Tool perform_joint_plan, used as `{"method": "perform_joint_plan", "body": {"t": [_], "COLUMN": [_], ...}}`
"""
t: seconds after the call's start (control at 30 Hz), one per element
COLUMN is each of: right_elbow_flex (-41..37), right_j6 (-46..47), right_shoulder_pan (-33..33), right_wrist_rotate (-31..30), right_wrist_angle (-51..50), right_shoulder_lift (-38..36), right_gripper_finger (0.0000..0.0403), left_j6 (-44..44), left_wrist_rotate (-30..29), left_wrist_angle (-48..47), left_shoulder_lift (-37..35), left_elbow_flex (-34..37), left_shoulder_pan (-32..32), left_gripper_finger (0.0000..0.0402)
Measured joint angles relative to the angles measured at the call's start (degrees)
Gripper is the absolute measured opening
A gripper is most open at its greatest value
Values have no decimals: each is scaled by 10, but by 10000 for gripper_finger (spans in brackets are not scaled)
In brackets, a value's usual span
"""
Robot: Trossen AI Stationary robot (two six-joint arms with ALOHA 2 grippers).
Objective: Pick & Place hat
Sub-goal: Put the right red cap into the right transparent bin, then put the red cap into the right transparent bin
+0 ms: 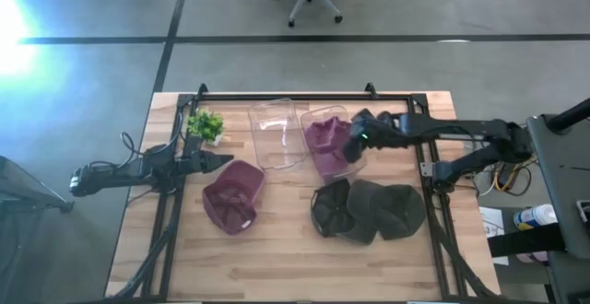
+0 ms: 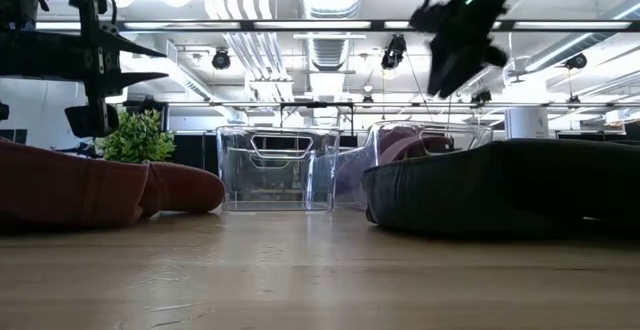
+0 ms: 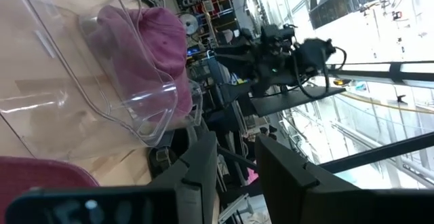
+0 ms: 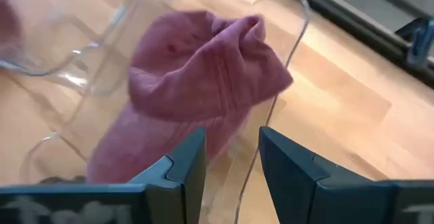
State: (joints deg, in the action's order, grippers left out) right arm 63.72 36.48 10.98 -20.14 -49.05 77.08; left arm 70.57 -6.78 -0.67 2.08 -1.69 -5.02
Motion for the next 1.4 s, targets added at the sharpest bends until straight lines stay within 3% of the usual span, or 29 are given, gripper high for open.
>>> {"method": "perform_joint_plan", "body": {"t": [0.37,0.47,0.63,0.93,1.1,1.27,1.4], "right_elbow_flex": [87,103,147,196,194,195,193], "right_j6": [-45,-81,-109,-160,-172,-206,-207], "right_shoulder_pan": [88,90,87,86,66,8,-29], "right_wrist_rotate": [84,111,105,70,124,106,127], "right_wrist_angle": [-50,-28,-17,-100,-99,-70,-43], "right_shoulder_lift": [225,260,298,271,244,193,163], "right_gripper_finger": [129,125,121,130,139,137,137], "left_j6": [0,0,-1,-3,21,18,-33], "left_wrist_rotate": [-7,-7,-7,-7,-7,65,78], "left_wrist_angle": [-1,-1,-2,-2,-1,1,-22], "left_shoulder_lift": [0,0,0,0,0,9,48], "left_elbow_flex": [0,0,0,0,0,-24,-80], "left_shoulder_pan": [0,0,0,0,0,10,28], "left_gripper_finger": [97,97,97,97,97,97,97]}}
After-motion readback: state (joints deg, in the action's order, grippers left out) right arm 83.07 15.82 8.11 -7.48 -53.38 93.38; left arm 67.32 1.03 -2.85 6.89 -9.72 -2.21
